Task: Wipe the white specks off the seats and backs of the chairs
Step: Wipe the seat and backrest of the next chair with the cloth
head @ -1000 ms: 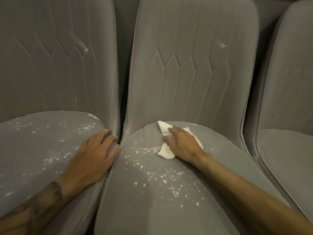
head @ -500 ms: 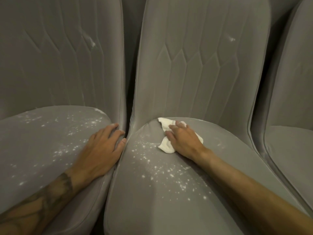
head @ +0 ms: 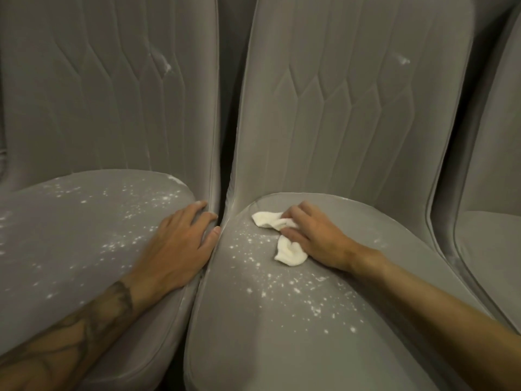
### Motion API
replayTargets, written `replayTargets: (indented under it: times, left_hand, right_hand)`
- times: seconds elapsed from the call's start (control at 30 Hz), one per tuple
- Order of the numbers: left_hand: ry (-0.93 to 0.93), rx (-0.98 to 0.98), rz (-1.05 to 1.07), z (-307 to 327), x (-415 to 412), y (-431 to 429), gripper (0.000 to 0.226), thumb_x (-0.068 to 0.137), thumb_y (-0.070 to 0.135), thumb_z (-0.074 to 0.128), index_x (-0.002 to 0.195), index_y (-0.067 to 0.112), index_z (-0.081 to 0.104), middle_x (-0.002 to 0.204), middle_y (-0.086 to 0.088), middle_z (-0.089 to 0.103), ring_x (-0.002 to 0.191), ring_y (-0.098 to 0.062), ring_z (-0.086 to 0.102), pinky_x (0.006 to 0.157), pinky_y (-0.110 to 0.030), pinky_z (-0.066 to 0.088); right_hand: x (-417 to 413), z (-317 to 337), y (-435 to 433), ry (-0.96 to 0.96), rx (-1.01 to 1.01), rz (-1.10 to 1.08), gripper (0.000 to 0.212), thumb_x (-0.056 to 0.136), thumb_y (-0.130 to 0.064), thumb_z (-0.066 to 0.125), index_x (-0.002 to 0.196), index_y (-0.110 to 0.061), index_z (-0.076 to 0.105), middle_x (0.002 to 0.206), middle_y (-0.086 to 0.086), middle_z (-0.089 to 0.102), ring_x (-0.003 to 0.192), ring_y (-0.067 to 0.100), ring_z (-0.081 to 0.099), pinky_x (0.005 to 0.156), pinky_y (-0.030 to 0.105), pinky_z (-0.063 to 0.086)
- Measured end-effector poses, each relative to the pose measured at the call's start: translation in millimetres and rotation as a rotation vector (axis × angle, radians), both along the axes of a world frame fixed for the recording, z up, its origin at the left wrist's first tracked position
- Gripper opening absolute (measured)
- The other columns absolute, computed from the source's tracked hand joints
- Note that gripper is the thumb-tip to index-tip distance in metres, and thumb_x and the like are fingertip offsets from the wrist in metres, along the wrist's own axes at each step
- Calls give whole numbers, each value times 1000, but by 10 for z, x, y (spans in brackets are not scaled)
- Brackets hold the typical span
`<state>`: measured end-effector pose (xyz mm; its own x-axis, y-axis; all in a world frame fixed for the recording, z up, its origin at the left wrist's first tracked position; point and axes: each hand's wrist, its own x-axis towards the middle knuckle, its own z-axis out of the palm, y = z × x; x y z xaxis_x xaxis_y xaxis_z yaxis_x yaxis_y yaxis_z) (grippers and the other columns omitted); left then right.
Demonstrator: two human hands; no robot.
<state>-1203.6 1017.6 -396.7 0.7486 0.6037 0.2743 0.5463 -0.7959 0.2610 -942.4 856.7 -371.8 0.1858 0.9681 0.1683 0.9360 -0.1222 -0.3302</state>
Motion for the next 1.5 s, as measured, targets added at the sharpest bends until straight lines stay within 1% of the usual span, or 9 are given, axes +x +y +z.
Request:
replayTargets:
  times: [0.23,0.43,0.63,0.83,1.03,1.23,1.3,1.4,1.5]
  left_hand:
    - [1,9,3,5,3,-10,58,103,55,21,142,27,52,160,-1,38,144,-19,39,120,-41,31]
    - [2,13,8,6,0,-14,55,106,55,19,142,28,51,160,0,37,144,-18,40,121,-41,31]
    - [-27,9,0,13,6,-20,52,104,48,23,141,26,53,158,-1,39,142,-19,42,119,-40,31]
    - [-32,27,-6,-21,6,7,41,109,37,32,143,26,52,158,-2,39,142,-19,42,118,-40,34]
    - [-16,34,-14,-11,-14,13,42,110,31,31,144,22,52,159,-5,39,143,-22,42,120,-41,33]
    - [32,66,-22,56,-30,-30,53,103,35,22,143,20,53,158,-8,40,141,-23,44,117,-40,35]
    - [21,64,-27,91,-41,-55,55,102,33,23,143,17,55,158,-10,41,141,-26,45,117,-43,36]
    - [49,101,-56,114,-62,-133,54,103,26,25,135,4,62,149,-21,51,134,-37,54,110,-52,46]
    - [34,59,-40,108,-45,-109,53,103,28,27,141,9,59,154,-16,46,139,-32,49,114,-49,42]
  right_hand:
    - [266,80,357,-68,-10,-348,38,103,-32,51,129,-5,53,127,18,45,116,37,48,103,39,35]
    - [-120,-57,210,-78,67,36,25,102,-34,51,116,-15,55,113,7,50,103,27,50,92,40,41]
    - [57,77,548,-67,46,-281,34,104,-32,47,124,-5,50,125,17,50,113,36,49,99,41,36]
    - [-437,-89,363,-21,122,114,31,101,-45,45,119,-20,49,113,1,52,98,16,47,87,31,38]
    - [-304,79,690,-105,44,-139,30,105,-30,46,119,-5,49,121,17,50,109,37,51,95,45,38]
    - [-600,-70,360,-73,104,216,24,103,-41,42,115,-21,49,109,3,47,96,22,48,86,36,39]
    - [-263,-38,326,-108,67,84,26,103,-36,46,121,-18,51,116,7,49,105,27,50,91,38,39]
    - [170,34,316,-114,2,-266,31,104,-31,48,126,-10,52,122,16,49,114,36,50,99,42,39]
    - [-35,-38,255,-102,36,-104,27,102,-34,48,121,-16,51,116,11,50,107,34,51,94,43,41]
